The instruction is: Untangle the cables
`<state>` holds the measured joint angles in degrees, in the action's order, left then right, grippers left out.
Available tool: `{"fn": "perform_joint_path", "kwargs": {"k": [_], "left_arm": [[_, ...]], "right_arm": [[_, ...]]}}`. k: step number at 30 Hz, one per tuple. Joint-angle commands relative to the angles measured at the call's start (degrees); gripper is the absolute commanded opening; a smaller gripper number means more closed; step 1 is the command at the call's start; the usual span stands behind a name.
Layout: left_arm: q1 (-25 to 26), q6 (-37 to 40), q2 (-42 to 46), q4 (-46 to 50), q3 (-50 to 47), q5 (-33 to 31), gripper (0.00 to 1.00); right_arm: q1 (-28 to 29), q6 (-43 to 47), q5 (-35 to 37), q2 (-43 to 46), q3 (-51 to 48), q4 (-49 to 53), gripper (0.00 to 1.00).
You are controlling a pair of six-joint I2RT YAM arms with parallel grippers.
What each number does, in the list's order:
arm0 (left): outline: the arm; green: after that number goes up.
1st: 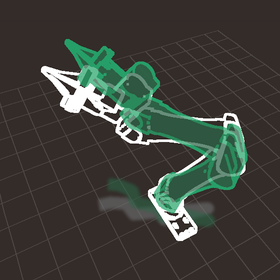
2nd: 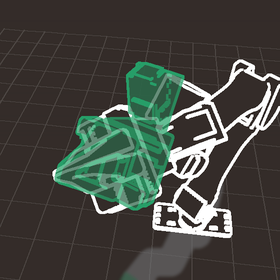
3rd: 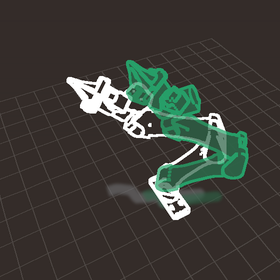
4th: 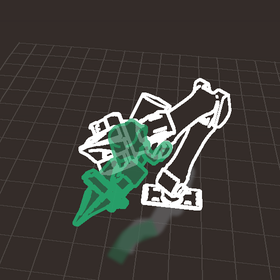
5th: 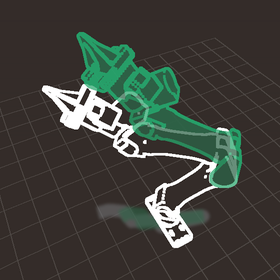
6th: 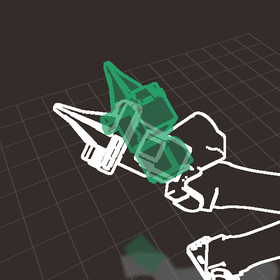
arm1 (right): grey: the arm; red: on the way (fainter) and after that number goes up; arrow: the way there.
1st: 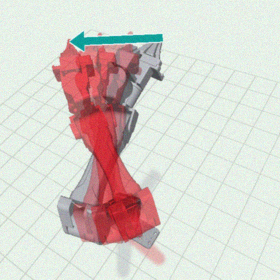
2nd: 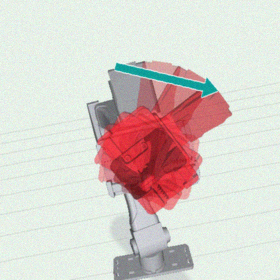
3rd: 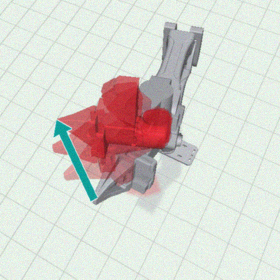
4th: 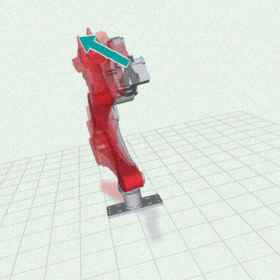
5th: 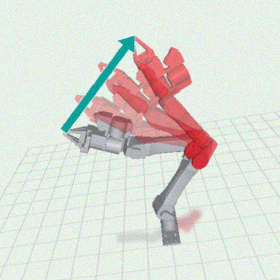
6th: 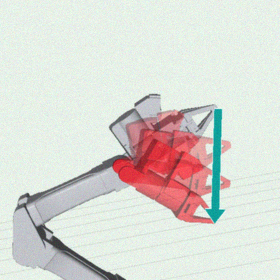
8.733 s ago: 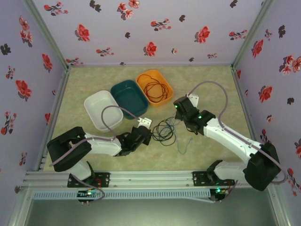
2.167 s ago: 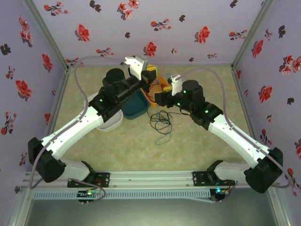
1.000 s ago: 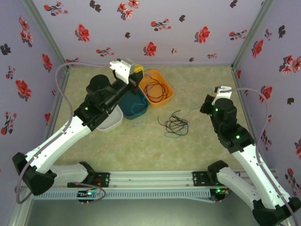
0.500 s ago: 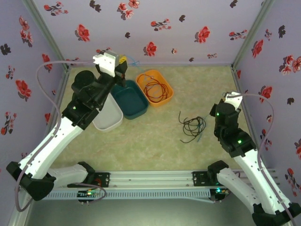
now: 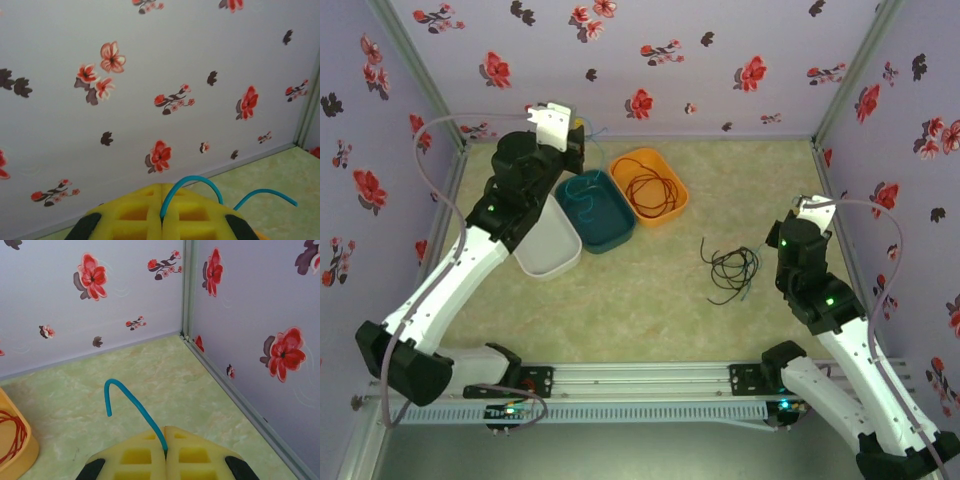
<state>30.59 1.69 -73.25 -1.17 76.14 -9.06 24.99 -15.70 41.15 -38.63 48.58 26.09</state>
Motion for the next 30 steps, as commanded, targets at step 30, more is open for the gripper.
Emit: {"fn": "perform_joint_path", "kwargs": {"k": [30], "left_arm": [[-5.0, -6.6, -12.5, 8.7, -3.7, -3.6, 0.00]], "right_arm": [[-0.4, -2.5, -4.3, -1.9, 1.6, -0.1, 0.00]]}}
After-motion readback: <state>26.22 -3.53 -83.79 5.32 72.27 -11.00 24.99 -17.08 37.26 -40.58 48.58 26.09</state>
